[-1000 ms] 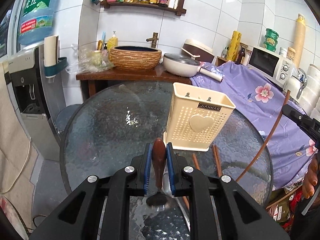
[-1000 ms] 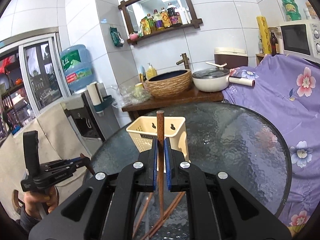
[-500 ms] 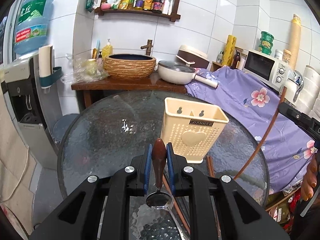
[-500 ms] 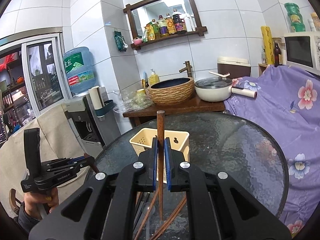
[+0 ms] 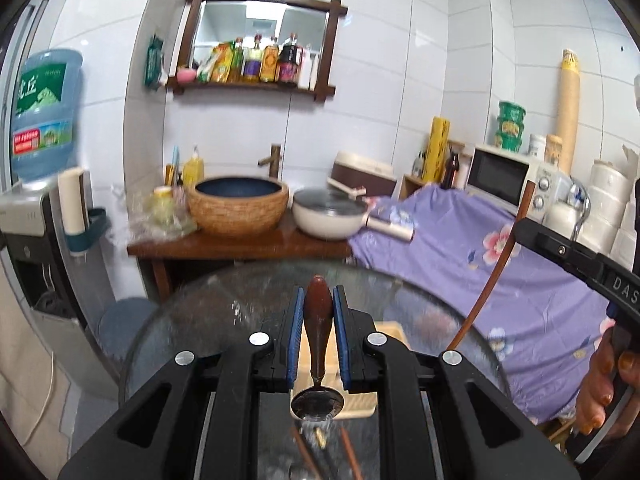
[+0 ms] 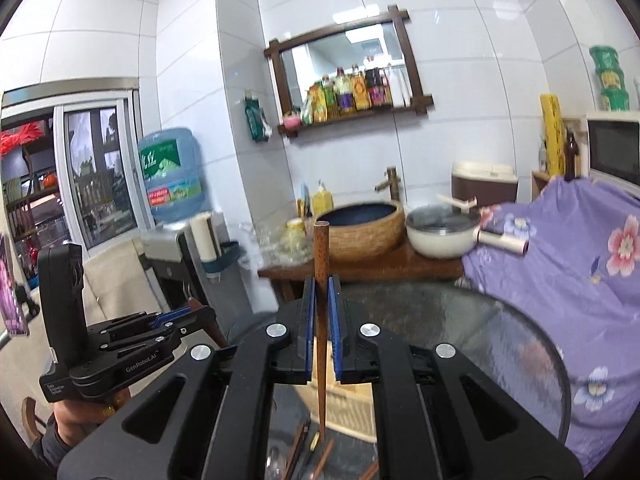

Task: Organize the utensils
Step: 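Lift the spoon with the left tool over the cream holder while the right tool carries the chopstick there, then lower the spoon into the holder and open the left tool while the right tool releases the chopstick inside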

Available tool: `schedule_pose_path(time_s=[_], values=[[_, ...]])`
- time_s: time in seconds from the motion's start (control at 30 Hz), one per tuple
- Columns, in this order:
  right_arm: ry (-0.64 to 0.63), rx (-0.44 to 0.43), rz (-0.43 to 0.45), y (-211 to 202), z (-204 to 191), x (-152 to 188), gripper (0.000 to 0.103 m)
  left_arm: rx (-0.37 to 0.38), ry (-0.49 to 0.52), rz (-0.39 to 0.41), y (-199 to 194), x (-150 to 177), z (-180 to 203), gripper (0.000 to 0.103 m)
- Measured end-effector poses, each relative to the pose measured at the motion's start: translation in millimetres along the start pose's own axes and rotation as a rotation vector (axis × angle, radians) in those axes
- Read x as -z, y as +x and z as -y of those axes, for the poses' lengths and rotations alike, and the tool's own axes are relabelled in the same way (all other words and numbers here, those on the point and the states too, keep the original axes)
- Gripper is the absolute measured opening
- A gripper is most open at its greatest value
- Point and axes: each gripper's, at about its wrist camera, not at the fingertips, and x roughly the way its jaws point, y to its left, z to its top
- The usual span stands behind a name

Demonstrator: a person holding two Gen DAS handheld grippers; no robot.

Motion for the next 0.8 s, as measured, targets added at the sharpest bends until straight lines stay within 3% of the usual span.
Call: schedule_pose_path(time_s=[0.13, 0.3, 0.47, 0.8], values=[[-0.026, 0.045, 0.067, 7, -5, -25, 0.007, -0.007, -0.019, 0.017, 15, -29, 5, 0.015], [-0.065, 0.108, 0.101, 26, -5, -25, 0.007, -0.046, -0.037, 0.017, 52, -43, 8, 0.014], [-0.067, 0.152, 0.044, 59, 6, 5, 0.007, -0.051, -0.063, -0.022, 86, -24, 3, 0.014], [-0.028, 0.160, -0.072, 95, 25, 57, 0.008, -0.055, -0.055, -0.128, 127, 27, -3, 0.014]])
